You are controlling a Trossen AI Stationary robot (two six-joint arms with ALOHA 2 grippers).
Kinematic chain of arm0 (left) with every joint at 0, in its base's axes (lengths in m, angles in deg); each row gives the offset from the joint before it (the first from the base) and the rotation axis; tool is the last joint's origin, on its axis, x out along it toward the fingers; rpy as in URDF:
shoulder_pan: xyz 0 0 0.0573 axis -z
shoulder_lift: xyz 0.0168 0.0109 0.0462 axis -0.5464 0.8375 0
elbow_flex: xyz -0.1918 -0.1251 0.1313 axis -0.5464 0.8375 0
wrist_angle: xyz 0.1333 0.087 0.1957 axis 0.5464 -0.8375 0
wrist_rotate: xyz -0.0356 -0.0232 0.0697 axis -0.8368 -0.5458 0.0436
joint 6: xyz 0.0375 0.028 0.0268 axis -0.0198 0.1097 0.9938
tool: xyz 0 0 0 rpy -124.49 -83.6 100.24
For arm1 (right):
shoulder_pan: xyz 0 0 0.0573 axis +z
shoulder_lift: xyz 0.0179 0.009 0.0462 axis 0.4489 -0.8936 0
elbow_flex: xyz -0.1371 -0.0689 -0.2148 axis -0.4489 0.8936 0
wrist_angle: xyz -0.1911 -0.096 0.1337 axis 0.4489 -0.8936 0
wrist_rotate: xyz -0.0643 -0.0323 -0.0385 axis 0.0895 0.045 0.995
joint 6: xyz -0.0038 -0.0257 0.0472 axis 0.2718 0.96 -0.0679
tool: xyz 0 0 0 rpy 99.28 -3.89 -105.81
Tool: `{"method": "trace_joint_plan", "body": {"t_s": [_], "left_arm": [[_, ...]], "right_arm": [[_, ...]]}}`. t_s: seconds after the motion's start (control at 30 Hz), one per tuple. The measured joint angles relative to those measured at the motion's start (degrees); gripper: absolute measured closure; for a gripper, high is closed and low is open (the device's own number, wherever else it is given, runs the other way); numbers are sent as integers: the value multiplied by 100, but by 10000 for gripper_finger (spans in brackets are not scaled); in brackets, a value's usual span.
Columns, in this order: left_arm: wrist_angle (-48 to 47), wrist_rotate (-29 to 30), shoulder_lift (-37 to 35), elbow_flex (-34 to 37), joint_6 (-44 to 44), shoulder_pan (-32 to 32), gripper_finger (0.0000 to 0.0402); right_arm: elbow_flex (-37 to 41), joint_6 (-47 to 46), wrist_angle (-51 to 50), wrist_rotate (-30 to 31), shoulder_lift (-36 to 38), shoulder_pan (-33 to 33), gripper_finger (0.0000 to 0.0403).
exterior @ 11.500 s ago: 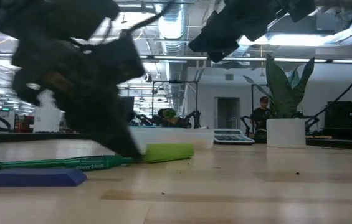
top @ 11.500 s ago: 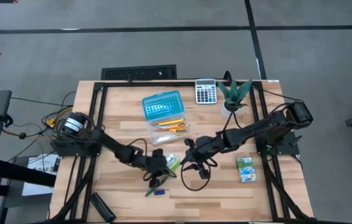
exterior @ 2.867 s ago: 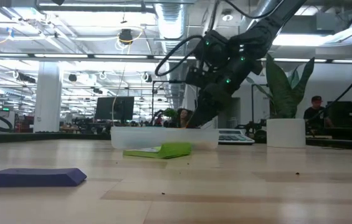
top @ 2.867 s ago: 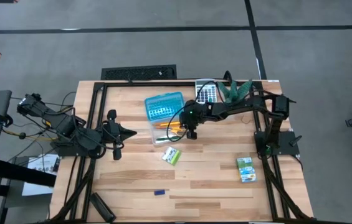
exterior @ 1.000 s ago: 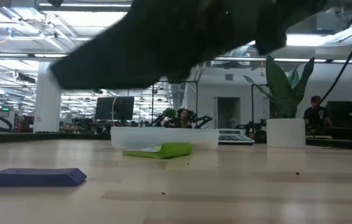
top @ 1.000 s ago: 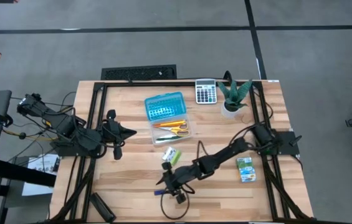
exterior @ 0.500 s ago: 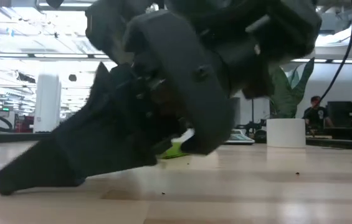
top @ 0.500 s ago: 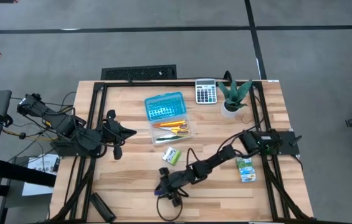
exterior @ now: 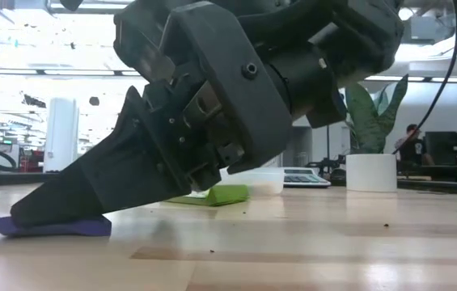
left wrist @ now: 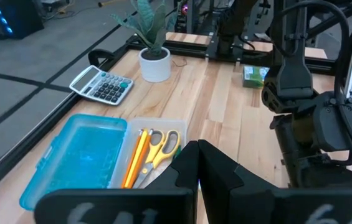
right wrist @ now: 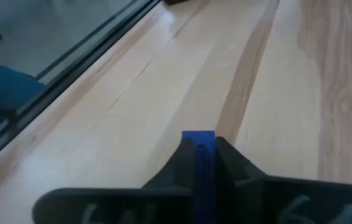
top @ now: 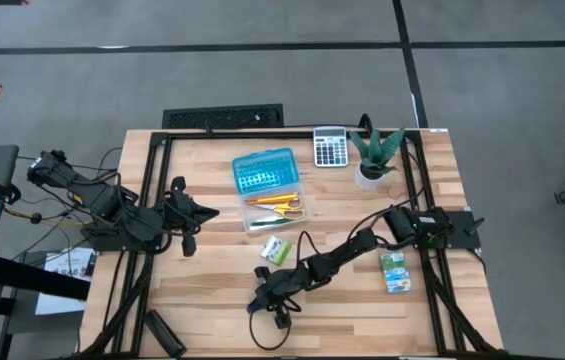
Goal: Pack school essentials
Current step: Put the violet eraser into the supply box
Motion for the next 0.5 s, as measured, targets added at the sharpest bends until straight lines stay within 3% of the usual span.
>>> {"method": "trace_joint_plan", "body": {"t_s": [0.23,0.5], "left_arm": [[-6,0,1,0,20,-1,402],[-11,-43,-1,0,25,-1,401]], "right_arm": [[47,80,202,-3,96,-31,375],[97,572,-247,-9,581,-208,378]]}}
